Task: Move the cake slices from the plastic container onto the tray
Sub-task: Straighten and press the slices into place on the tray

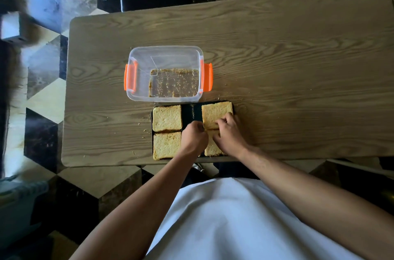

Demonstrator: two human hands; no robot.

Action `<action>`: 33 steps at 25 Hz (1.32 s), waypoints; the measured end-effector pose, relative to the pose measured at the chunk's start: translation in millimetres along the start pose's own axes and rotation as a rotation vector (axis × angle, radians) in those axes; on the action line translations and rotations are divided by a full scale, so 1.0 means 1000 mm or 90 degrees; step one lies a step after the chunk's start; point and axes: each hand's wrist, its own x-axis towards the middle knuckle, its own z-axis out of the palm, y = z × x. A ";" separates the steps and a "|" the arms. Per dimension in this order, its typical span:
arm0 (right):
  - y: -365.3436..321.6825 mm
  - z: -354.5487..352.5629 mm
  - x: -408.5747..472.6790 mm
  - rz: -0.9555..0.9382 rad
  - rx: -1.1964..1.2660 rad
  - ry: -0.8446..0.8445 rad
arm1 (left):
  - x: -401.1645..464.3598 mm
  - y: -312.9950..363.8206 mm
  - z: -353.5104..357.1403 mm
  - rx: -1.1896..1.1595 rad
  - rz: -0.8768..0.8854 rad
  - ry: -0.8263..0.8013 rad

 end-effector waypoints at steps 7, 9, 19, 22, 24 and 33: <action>-0.022 0.007 -0.005 -0.125 -0.207 0.013 | -0.004 -0.053 -0.037 0.419 0.315 0.108; -0.029 0.014 -0.010 -0.138 -0.236 0.003 | -0.003 -0.073 -0.046 0.482 0.336 0.055; -0.044 0.049 -0.038 0.027 -0.249 -0.035 | -0.006 -0.125 -0.074 0.533 0.376 0.028; -0.045 0.047 -0.042 0.038 -0.233 -0.028 | -0.011 -0.126 -0.076 0.525 0.371 0.018; -0.043 0.047 -0.045 0.029 -0.223 -0.027 | -0.019 -0.129 -0.076 0.523 0.358 0.024; -0.036 0.026 -0.042 0.007 -0.183 -0.080 | -0.030 -0.106 -0.084 0.520 0.347 0.019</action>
